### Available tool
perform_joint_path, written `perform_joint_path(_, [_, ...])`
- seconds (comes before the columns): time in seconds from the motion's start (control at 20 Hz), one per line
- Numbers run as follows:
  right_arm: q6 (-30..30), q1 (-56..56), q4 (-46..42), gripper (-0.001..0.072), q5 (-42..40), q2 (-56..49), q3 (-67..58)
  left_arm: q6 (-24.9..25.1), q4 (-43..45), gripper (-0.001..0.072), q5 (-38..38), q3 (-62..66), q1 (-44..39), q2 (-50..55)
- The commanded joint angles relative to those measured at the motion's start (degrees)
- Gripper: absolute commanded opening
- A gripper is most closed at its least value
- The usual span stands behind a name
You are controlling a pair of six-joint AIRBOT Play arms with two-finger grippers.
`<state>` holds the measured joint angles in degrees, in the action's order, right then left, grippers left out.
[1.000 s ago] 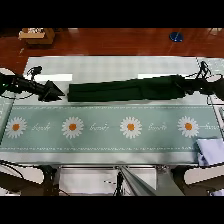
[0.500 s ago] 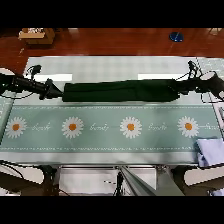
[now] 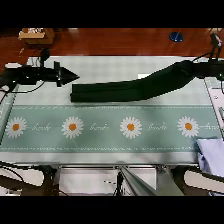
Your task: Fold the shirts.
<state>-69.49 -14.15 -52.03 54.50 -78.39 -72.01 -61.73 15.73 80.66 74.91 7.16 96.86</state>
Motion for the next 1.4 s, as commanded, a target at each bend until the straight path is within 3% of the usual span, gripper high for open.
perform_joint_path(0.0, [-0.96,-0.02,-0.04,0.0028,6.03,3.89,-0.07,1.07,-3.34,0.002,-5.64,0.07,-9.42,-0.28])
perform_joint_path(0.25, [-4.35,-0.02,-1.99,0.0029,9.9,7.21,-0.07,1.05,-3.34,0.002,-20.17,0.07,-25.03,-0.04])
perform_joint_path(0.45, [-5.77,-0.02,-2.78,0.0029,13.9,8.87,-0.07,1.05,-3.34,0.002,-27.39,0.07,-32.89,1.33])
perform_joint_path(0.95, [-9.18,-0.02,-8.74,0.0028,22.23,15.69,-0.07,1.01,-4.22,0.0019,-29.24,0.07,-39.76,9.94])
perform_joint_path(1.35, [-9.6,-0.02,-9.53,0.0028,22.4,17.79,-0.07,0.46,-9.35,0.0019,-35.5,0.07,-46.71,11.93])
